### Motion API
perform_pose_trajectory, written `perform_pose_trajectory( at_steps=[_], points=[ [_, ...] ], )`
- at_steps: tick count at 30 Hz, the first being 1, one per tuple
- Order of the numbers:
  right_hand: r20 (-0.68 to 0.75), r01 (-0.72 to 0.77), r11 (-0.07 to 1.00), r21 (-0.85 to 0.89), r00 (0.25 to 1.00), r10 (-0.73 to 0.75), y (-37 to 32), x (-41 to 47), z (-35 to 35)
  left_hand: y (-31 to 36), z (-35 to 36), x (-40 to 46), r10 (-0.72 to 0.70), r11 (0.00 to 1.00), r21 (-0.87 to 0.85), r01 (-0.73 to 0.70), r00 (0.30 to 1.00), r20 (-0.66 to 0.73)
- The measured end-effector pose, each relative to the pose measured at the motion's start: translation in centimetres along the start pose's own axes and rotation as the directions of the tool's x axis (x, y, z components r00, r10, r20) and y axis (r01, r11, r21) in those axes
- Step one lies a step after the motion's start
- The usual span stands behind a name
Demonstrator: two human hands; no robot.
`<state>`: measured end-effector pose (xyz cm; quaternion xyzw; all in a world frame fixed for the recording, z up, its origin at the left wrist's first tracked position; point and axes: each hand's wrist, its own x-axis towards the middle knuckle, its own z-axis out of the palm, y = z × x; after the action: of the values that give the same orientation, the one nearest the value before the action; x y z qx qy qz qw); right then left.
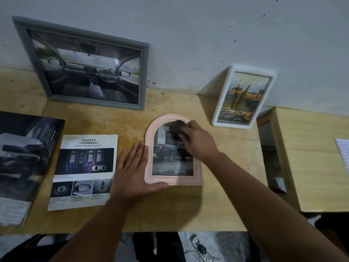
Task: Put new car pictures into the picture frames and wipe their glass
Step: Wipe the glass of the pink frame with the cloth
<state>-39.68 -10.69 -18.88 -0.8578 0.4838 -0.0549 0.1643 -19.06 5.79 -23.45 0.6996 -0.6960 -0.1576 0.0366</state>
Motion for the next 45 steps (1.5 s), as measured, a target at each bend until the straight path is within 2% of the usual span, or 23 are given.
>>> perform_pose_trajectory(
  at_steps=[2, 4, 7, 8, 10, 12, 14, 15, 17, 19, 22, 24, 27, 29, 32, 33, 36, 40, 45],
  points=[
    [-0.004, 0.04, 0.997, -0.06, 0.999, -0.041, -0.9, -1.4, 1.5, 0.0, 0.1, 0.0, 0.0, 1.0, 0.008, 0.0, 1.0, -0.001],
    [0.034, 0.144, 0.987, -0.065, 0.989, -0.142, -1.4, -3.7, 1.9, 0.0, 0.2, -0.1, 0.002, 1.0, 0.018, -0.002, 1.0, -0.003],
    [0.268, 0.282, 0.958, 0.049, 0.921, -0.285, -2.1, -7.9, 0.8, 0.1, 0.1, -0.2, 0.004, 0.999, 0.034, -0.004, 1.0, 0.007],
    [0.353, 0.289, 0.952, 0.105, 0.884, -0.307, -2.1, -8.5, 0.1, 0.1, 0.1, -0.2, 0.001, 0.999, 0.042, -0.002, 1.0, 0.009],
    [0.416, 0.239, 0.949, 0.204, 0.856, -0.305, -1.3, -7.4, -1.5, 0.2, 0.0, -0.2, -0.003, 0.999, 0.052, 0.002, 1.0, 0.009],
    [0.298, 0.174, 0.963, 0.204, 0.926, -0.231, -0.1, -4.7, -2.7, 0.3, -0.1, -0.2, -0.005, 0.999, 0.049, 0.004, 1.0, 0.011],
    [0.097, 0.127, 0.989, 0.07, 0.986, -0.133, 1.2, -2.3, -3.0, 0.3, -0.1, -0.1, -0.013, 0.999, 0.052, 0.013, 1.0, 0.005],
    [0.054, 0.093, 0.996, -0.013, 0.994, -0.092, 1.5, -1.6, -2.7, 0.3, -0.1, -0.1, -0.015, 0.998, 0.055, 0.014, 1.0, 0.01],
    [0.07, 0.096, 0.982, -0.161, 0.994, -0.086, 1.3, -1.9, -1.2, 0.4, 0.0, -0.1, -0.011, 0.998, 0.061, 0.011, 1.0, 0.009],
    [0.074, 0.137, 0.966, -0.22, 0.99, -0.124, 0.9, -3.9, 0.5, 0.3, 0.1, -0.2, -0.012, 0.998, 0.066, 0.011, 1.0, 0.006],
    [0.066, 0.122, 0.972, -0.201, 0.992, -0.111, 0.1, -7.9, 1.7, 0.2, 0.1, -0.2, -0.01, 0.998, 0.066, 0.011, 1.0, -0.006],
    [0.155, 0.161, 0.974, -0.16, 0.978, -0.136, -0.6, -10.2, 1.5, 0.3, 0.2, -0.2, -0.008, 0.998, 0.065, 0.008, 1.0, -0.005],
    [0.278, 0.196, 0.98, 0.012, 0.941, -0.192, -0.6, -10.2, -0.5, 0.3, 0.2, -0.3, -0.011, 0.998, 0.057, 0.011, 1.0, -0.012],
    [0.218, 0.17, 0.984, 0.048, 0.96, -0.176, -0.1, -8.1, -2.0, 0.3, 0.2, -0.3, -0.012, 0.998, 0.06, 0.012, 1.0, -0.01],
    [-0.014, 0.068, 0.996, -0.057, 0.998, -0.068, 1.2, -4.4, -2.3, 0.4, 0.1, -0.3, -0.013, 0.998, 0.066, 0.014, 1.0, -0.014],
    [-0.029, 0.043, 0.993, -0.105, 0.998, -0.047, 1.2, -3.7, -1.7, 0.5, 0.1, -0.3, -0.011, 0.997, 0.071, 0.012, 1.0, -0.01],
    [0.037, 0.043, 0.983, -0.177, 0.999, -0.037, 0.5, -4.5, 0.5, 0.5, 0.2, -0.3, -0.016, 0.996, 0.082, 0.017, 1.0, -0.01],
    [0.08, 0.055, 0.992, -0.113, 0.996, -0.046, -0.3, -9.1, 1.0, 0.6, 0.2, -0.4, -0.022, 0.995, 0.093, 0.022, 1.0, -0.001],
    [0.283, 0.018, 0.986, 0.167, 0.957, -0.065, -0.9, -11.0, -0.1, 0.6, 0.1, -0.4, -0.021, 0.996, 0.085, 0.02, 1.0, 0.011]
  ],
)
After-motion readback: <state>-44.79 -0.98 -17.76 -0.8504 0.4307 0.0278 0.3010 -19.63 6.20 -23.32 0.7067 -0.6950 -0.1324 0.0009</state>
